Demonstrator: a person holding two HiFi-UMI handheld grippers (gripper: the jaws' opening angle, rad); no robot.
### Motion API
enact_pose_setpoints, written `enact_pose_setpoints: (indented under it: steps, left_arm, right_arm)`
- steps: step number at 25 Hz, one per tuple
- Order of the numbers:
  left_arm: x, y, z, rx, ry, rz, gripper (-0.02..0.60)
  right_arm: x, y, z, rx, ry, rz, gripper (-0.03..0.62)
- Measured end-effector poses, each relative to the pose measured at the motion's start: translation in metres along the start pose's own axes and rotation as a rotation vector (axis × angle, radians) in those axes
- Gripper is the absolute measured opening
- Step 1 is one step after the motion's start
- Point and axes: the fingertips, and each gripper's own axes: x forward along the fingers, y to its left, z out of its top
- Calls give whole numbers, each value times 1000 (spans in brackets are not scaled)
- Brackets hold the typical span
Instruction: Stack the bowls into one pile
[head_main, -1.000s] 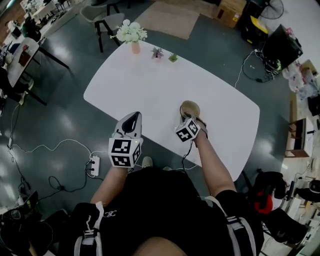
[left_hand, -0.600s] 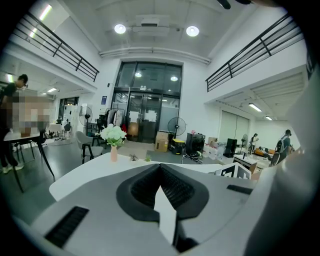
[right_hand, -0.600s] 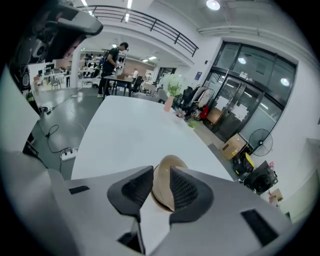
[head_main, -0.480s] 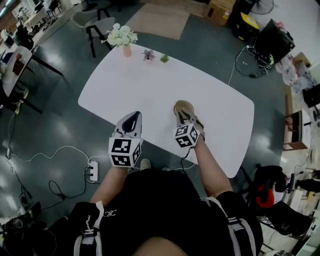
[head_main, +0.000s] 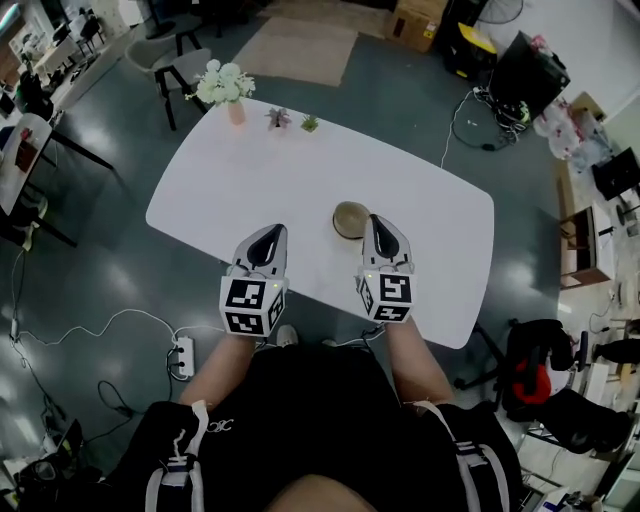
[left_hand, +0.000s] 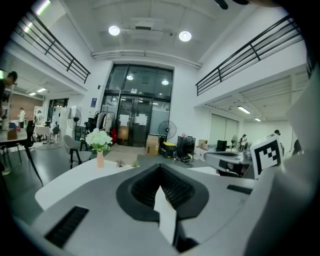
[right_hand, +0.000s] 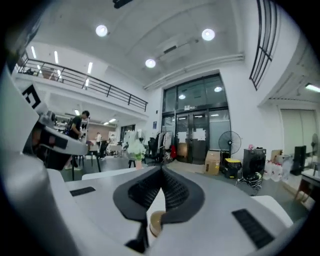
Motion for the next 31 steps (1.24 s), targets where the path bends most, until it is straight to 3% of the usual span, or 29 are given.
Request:
enact_pose_setpoints:
  steps: [7, 16, 31]
  left_arm:
    - [14, -47, 14, 41, -22, -100, 14]
    - [26, -115, 23, 79, -36, -210, 14]
    - [39, -156, 20, 98, -26, -263, 14]
  right_arm:
    - [-59, -33, 42, 14, -136, -99, 14]
    - [-111, -84, 42, 30, -145, -251, 14]
    - [-136, -112, 33, 40, -150, -301, 14]
